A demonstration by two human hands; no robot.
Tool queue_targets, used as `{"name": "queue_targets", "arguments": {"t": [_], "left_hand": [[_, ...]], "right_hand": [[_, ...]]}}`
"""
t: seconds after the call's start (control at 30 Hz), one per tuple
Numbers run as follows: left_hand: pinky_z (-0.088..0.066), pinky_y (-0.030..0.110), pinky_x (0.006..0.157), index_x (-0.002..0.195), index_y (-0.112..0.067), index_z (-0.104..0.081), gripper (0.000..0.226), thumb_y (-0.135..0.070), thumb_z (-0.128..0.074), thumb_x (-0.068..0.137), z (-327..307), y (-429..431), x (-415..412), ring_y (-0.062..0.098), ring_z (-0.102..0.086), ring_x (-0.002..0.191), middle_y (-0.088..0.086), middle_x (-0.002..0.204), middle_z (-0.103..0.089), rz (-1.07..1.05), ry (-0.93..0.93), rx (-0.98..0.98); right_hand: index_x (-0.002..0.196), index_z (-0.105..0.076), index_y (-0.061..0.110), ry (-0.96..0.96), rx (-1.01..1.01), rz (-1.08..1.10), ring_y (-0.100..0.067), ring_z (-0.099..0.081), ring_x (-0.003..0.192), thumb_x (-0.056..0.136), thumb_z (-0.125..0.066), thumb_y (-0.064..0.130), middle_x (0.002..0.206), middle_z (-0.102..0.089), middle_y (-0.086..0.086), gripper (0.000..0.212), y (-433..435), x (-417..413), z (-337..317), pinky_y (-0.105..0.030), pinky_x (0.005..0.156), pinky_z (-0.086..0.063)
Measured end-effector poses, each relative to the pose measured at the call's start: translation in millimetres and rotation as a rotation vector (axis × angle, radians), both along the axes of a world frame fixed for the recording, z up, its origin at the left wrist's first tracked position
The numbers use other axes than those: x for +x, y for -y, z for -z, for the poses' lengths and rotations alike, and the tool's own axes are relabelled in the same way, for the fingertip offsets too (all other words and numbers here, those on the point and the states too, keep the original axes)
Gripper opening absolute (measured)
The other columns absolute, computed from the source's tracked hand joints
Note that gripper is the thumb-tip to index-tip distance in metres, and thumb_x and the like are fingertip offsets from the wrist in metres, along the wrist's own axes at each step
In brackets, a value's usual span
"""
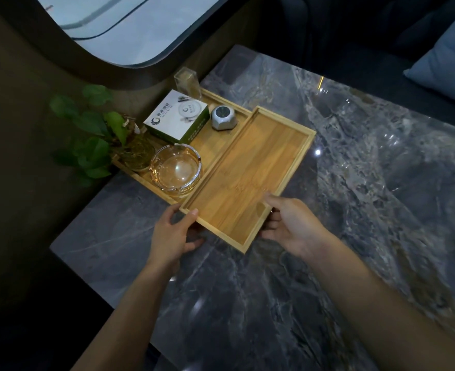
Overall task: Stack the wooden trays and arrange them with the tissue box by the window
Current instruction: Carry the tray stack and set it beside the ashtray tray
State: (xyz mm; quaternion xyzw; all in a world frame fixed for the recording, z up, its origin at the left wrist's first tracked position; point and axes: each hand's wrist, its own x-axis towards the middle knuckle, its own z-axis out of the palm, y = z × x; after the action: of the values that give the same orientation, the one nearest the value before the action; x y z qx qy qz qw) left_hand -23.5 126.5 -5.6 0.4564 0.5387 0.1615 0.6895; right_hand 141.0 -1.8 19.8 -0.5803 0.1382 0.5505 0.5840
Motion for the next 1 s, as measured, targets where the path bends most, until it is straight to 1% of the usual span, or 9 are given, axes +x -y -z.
{"name": "queue_targets", "arguments": {"t": [0.07, 0.33, 0.47, 0.63, 0.7, 0.77, 0.83, 0.9, 1.0], "left_hand": [[-0.059, 0.031, 0.054, 0.115, -0.022, -0.052, 0.035, -0.020, -0.064, 0.083, 0.2, -0.8, -0.9, 0.019, -0.073, 0.076, 0.013, 0.108, -0.065, 0.011, 0.004, 0.010], [-0.061, 0.031, 0.058, 0.122, -0.017, -0.051, 0.040, -0.017, -0.063, 0.084, -2.7, -0.5, 0.3, 0.027, -0.069, 0.091, 0.014, 0.115, -0.063, 0.033, -0.011, 0.043], [-0.061, 0.038, 0.068, 0.124, -0.015, -0.049, 0.044, -0.016, -0.064, 0.083, -2.2, -1.1, 0.4, 0.030, -0.068, 0.093, 0.017, 0.116, -0.063, 0.020, -0.030, 0.012], [-0.060, 0.035, 0.058, 0.119, -0.019, -0.049, 0.038, -0.019, -0.063, 0.084, -10.0, -1.5, 2.0, 0.027, -0.069, 0.083, 0.015, 0.112, -0.064, 0.050, -0.083, -0.022], [-0.059, 0.041, 0.063, 0.118, -0.024, -0.049, 0.038, -0.025, -0.064, 0.083, -16.6, -5.5, 1.8, 0.027, -0.068, 0.084, 0.013, 0.113, -0.063, 0.113, -0.176, -0.016], [-0.056, 0.049, 0.078, 0.117, -0.020, -0.053, 0.039, -0.035, -0.062, 0.083, -25.5, -10.5, 1.2, 0.031, -0.065, 0.091, 0.014, 0.114, -0.062, 0.223, -0.336, 0.097], [-0.050, 0.051, 0.090, 0.110, -0.015, -0.059, 0.039, -0.043, -0.057, 0.083, -37.3, -14.0, 1.1, 0.034, -0.061, 0.099, 0.016, 0.113, -0.063, 0.348, -0.548, 0.397], [-0.046, 0.047, 0.091, 0.108, -0.016, -0.059, 0.039, -0.045, -0.052, 0.084, -56.2, -10.6, 7.2, 0.035, -0.056, 0.104, 0.016, 0.114, -0.063, 0.372, -0.657, 0.689], [-0.047, 0.042, 0.085, 0.111, -0.017, -0.056, 0.041, -0.046, -0.051, 0.084, -82.6, 9.7, 33.6, 0.027, -0.056, 0.098, 0.011, 0.114, -0.062, 0.399, -0.498, 0.916]], "right_hand": [[0.137, -0.034, 0.004, -0.018, 0.005, 0.027, -0.037, -0.039, 0.130, 0.091, -0.056, 0.022, 0.140, -0.044, -0.019, 0.053, -1.0, -0.2, -2.0, -0.058, 0.108, -0.033], [0.134, -0.040, 0.003, -0.011, -0.015, 0.106, -0.034, -0.037, 0.132, 0.093, -0.053, 0.016, 0.142, -0.042, -0.016, 0.045, -3.6, -7.9, -2.2, -0.057, 0.106, -0.036], [0.128, -0.046, 0.002, 0.005, -0.045, 0.132, -0.032, -0.047, 0.124, 0.093, -0.052, 0.012, 0.134, -0.052, -0.015, 0.037, -4.2, -10.0, 1.8, -0.057, 0.103, -0.039], [0.128, -0.047, 0.004, -0.001, -0.029, 0.104, -0.029, -0.054, 0.117, 0.091, -0.054, 0.013, 0.127, -0.058, -0.013, 0.038, 0.6, -11.9, 0.8, -0.054, 0.101, -0.043], [0.124, -0.049, 0.005, 0.008, -0.010, 0.063, -0.027, -0.057, 0.112, 0.090, -0.057, 0.015, 0.122, -0.060, -0.012, 0.037, 7.1, -10.9, -3.2, -0.049, 0.095, -0.049], [0.111, -0.058, 0.008, 0.103, -0.022, -0.032, -0.021, -0.062, 0.095, 0.089, -0.058, 0.020, 0.104, -0.066, -0.006, 0.025, 15.5, -9.3, -8.1, -0.037, 0.078, -0.054], [0.102, -0.062, 0.012, 0.303, -0.089, -0.133, -0.017, -0.060, 0.079, 0.088, -0.058, 0.026, 0.090, -0.064, -0.003, 0.020, 25.4, -7.0, -12.1, -0.031, 0.072, -0.048], [0.119, -0.056, 0.009, 0.564, -0.153, -0.235, -0.023, -0.060, 0.095, 0.087, -0.058, 0.032, 0.110, -0.064, -0.010, 0.040, 37.7, -2.4, -12.1, -0.037, 0.081, -0.047], [0.139, -0.037, 0.009, 0.906, -0.271, -0.377, -0.025, -0.045, 0.127, 0.086, -0.057, 0.040, 0.143, -0.045, -0.011, 0.064, 62.2, 2.9, -17.1, -0.034, 0.102, -0.037]]}}
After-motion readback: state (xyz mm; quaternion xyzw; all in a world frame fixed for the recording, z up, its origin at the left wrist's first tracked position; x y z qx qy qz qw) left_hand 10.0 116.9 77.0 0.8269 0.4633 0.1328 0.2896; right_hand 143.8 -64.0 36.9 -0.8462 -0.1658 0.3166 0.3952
